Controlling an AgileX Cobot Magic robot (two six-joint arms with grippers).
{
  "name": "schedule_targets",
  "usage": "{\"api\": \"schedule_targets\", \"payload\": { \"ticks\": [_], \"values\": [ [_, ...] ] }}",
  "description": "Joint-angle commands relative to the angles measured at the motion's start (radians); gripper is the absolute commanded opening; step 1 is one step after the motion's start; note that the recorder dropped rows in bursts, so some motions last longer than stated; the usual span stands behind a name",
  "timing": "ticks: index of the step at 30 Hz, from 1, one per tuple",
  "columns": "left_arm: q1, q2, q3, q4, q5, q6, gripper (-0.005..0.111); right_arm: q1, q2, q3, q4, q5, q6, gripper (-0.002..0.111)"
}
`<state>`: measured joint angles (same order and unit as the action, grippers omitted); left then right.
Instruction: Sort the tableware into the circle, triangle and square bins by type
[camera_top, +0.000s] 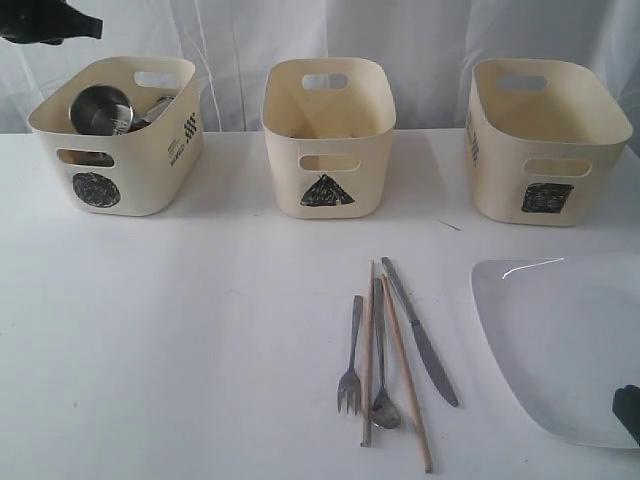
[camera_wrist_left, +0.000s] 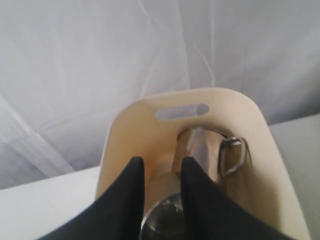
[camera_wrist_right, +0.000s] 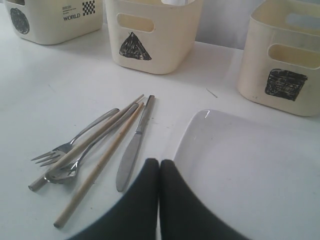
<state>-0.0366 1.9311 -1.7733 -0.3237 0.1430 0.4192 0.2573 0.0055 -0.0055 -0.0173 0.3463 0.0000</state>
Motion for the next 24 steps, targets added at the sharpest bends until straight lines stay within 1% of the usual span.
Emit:
{"api": "schedule_targets", "payload": {
  "ticks": [1,3,7,8,11,14,17,19,24],
  "values": [
    [0.001,-0.105,0.080,-0.019,0.132,0.002,0.032,0.002,-0.005,0.005,0.000,-0.002,0.000,0.000],
    [0.001,-0.185,0.190,-0.019,0.091,0.004,0.032,0.002,-0.005,0.005,0.000,-0.002,0.000,0.000],
    [0.001,-0.423,0.536,-0.036,-0.129,-0.002,0.032,0.002,-0.005,0.005,0.000,-0.002,0.000,0.000],
    [0.001,-0.492,0.605,-0.042,-0.161,-0.006,0.032,0.002,-0.005,0.005,0.000,-0.002,0.000,0.000],
    [-0.001,-0.697,0.830,-0.046,-0.225,-0.035,0.032,0.002,-0.005,0.005,0.000,-0.002,0.000,0.000],
    [-0.008,-0.887,0.997,-0.046,-0.264,-0.085,0.032,0.002,-0.005,0.005,0.000,-0.002,0.000,0.000],
    [-0.012,-1.068,1.128,-0.046,-0.255,-0.127,0.032,0.002,-0.005,0.005,0.000,-0.002,0.000,0.000],
    [-0.012,-1.184,1.195,-0.046,-0.221,-0.161,0.032,0.002,-0.005,0.005,0.000,-0.002,0.000,0.000],
    [-0.012,-1.464,1.328,-0.053,-0.085,-0.162,0.032,0.002,-0.005,0.005,0.000,-0.002,0.000,0.000]
  ]
}}
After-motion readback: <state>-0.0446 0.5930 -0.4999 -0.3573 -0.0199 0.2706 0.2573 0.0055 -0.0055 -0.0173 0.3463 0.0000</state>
